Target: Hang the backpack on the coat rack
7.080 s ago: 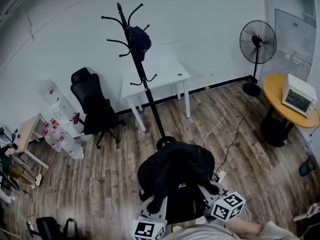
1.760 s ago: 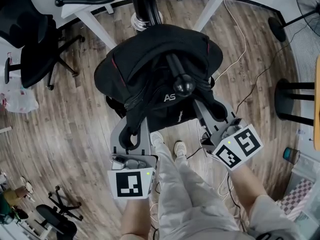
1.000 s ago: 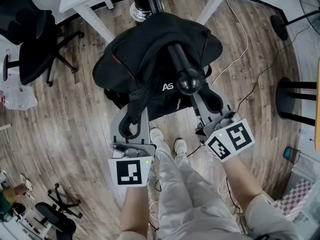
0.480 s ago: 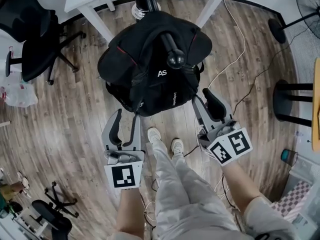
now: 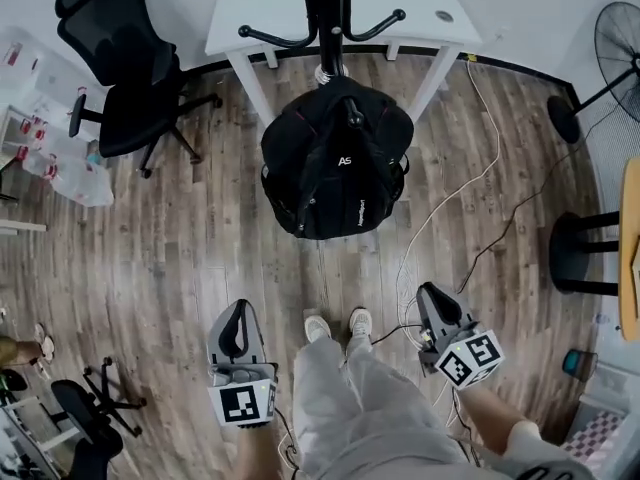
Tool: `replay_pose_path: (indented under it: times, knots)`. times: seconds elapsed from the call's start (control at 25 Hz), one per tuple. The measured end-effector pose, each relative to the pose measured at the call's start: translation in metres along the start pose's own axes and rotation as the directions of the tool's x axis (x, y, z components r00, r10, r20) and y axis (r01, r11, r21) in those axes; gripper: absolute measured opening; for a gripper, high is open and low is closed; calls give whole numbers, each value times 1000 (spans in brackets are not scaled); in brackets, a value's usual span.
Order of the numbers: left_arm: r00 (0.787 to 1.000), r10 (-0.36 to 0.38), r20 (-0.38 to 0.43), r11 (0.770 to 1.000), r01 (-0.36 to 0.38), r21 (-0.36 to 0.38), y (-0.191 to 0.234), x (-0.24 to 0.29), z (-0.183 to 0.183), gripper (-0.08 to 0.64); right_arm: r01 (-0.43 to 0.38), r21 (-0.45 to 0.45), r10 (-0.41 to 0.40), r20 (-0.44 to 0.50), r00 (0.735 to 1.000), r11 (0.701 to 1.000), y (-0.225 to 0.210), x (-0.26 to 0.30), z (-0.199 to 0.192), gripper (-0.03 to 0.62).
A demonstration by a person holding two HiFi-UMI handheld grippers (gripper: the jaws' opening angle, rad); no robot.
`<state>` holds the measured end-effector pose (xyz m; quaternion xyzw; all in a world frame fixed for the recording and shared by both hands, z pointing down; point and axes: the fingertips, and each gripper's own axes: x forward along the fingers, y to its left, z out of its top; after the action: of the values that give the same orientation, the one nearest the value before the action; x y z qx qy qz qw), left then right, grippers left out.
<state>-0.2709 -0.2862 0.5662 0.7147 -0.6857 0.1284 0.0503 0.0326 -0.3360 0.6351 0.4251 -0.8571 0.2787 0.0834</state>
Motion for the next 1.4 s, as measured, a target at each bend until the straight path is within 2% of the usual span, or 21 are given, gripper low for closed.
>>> replay_pose_path:
  times: [0.08,0.16,0.24,0.32,0.52,0.64,0.8,0.96,1.16,1.4]
  knots:
    - [1000,8,1,998,-8,-56,-2,-22,9,9,-14,38,14,-8,1000,999,17,-18,-4,44]
    - [1000,-2,-5,988,1,-154,-13,-45,10,9,-30,44,31,-19,999,999,37,-35,-6,44]
    - [999,-47,-23,973,41,-226,-35,-65,2,9,-49,28,50,-24,998,998,55,-47,-6,44]
    - [993,-104,-46,965,89,-248,-59,-83,-3,9,-52,24,53,-15,998,998,71,-57,-4,44]
    - [968,-248,-34,948,235,-213,-95,-130,-8,9,-10,26,8,71,997,1000,107,-92,10,44]
    - [956,-294,-4,940,289,-181,-98,-163,2,9,9,20,-11,111,994,1000,135,-123,12,45]
    - [953,-300,47,940,303,-159,-89,-201,23,9,34,-38,-27,167,986,999,175,-166,16,44]
    - [942,-325,82,934,333,-131,-92,-227,23,9,59,-94,-39,199,979,994,202,-204,7,44]
    - [941,-327,83,932,336,-136,-98,-254,24,9,81,-87,-63,188,980,993,210,-240,-16,44]
    - [943,-323,82,935,331,-126,-120,-286,13,9,33,-107,-14,176,984,994,215,-276,-41,44]
